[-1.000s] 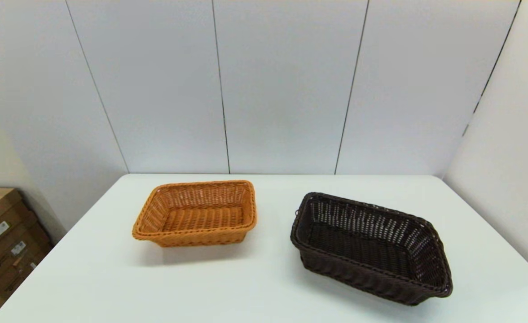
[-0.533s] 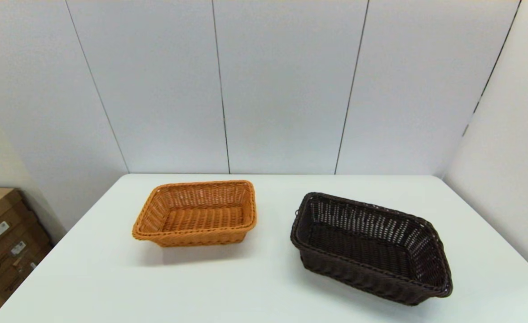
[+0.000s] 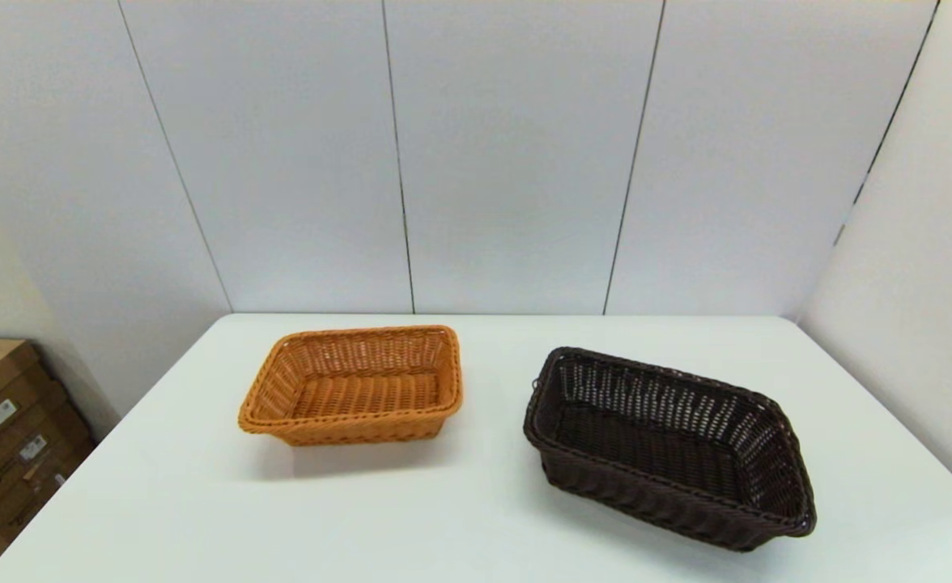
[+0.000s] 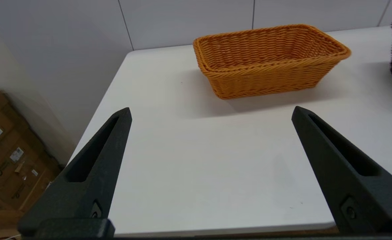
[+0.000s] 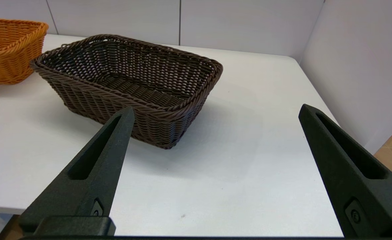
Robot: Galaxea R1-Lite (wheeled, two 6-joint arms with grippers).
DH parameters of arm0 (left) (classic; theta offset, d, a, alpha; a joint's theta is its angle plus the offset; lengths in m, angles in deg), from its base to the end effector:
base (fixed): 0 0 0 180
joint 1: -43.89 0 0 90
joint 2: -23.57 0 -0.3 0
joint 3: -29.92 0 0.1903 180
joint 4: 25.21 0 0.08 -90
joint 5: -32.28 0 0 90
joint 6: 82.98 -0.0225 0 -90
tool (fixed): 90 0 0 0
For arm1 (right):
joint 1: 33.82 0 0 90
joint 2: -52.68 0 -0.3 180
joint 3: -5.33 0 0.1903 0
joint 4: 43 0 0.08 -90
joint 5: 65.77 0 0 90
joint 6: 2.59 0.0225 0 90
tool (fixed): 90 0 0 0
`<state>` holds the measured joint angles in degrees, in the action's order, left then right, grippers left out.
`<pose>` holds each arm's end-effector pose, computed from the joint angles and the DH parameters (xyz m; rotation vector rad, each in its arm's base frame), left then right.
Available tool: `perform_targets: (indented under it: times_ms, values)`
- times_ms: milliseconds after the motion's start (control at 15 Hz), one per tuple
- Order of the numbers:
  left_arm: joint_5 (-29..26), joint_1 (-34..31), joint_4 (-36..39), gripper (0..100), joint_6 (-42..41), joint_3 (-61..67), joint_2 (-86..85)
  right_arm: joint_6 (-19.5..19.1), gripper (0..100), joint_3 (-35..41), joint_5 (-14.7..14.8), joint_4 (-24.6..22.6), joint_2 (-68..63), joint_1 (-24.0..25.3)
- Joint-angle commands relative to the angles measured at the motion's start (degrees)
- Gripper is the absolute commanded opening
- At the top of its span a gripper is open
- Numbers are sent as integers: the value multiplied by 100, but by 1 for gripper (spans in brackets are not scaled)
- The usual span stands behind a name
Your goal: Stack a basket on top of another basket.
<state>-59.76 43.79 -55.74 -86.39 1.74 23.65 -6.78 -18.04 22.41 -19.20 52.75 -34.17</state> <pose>-0.0297 -0.0009 0.0857 0.0587 0.0414 -0.0351 -0.0229 0.0009 0.0747 -0.0730 0.0053 0.0259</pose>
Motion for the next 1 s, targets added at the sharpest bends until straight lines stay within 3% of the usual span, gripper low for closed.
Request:
perform_targets:
  times_ms: [67, 200, 400, 733, 1000]
  values:
    - [-227, 1, -1490, 100, -89, -942, 265, -4, 100, 0, -3, 0, -7, 0]
    - [-236, 10, -2141, 100, -538, -1250, 459, -4, 100, 0, -3, 0, -7, 0]
    - [-412, 19, -2580, 100, -590, -1733, 836, -4, 100, 0, -3, 0, -7, 0]
    - [-667, 607, -2422, 100, 139, -2814, 2480, -4, 100, 0, -3, 0, -7, 0]
    - [-631, 616, -1895, 100, 1036, -3386, 4378, -4, 100, 0, -3, 0, -7, 0]
